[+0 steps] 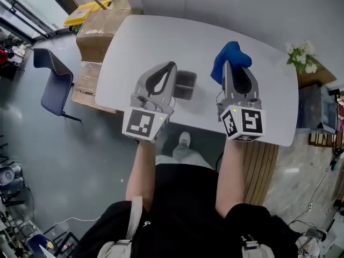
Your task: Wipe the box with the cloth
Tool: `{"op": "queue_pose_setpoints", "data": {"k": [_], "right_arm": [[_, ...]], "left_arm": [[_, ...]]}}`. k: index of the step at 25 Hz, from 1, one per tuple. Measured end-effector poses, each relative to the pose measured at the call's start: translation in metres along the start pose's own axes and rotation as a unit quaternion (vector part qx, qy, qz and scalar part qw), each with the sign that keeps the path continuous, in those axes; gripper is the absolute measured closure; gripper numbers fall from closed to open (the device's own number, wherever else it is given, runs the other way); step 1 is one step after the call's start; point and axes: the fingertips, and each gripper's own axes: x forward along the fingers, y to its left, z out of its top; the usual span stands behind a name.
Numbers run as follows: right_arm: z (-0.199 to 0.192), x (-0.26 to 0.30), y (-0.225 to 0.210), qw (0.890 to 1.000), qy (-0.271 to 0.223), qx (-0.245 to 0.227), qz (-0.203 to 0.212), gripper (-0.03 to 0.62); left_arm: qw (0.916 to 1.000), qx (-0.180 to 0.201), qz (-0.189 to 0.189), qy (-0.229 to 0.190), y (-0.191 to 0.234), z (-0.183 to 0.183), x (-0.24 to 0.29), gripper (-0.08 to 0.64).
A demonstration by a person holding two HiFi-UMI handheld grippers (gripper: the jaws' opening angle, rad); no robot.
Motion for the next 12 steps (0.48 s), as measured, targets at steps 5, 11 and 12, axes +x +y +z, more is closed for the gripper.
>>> {"op": "queue_pose_setpoints", "data": {"k": [5, 11, 12], "right_arm": [[0.007, 0.024, -0.007, 1.000, -0.010, -0.001, 0.017, 0.537], [0.002, 0.045, 0.000, 0.999, -0.008, -0.012, 0.033, 0.537], [-0.001, 0.046, 0.001, 0.999, -0.006, -0.013, 0.036, 0.537]], "left_arm": [[0.9994, 0.027, -0.020, 0.008, 0.002, 0.007, 0.020, 0.560], [0.9975, 0.058, -0.031, 0.025, 0.011, 0.001, 0.029, 0.560], [0.9974, 0.058, -0.033, 0.028, 0.012, -0.002, 0.031, 0.560]]}}
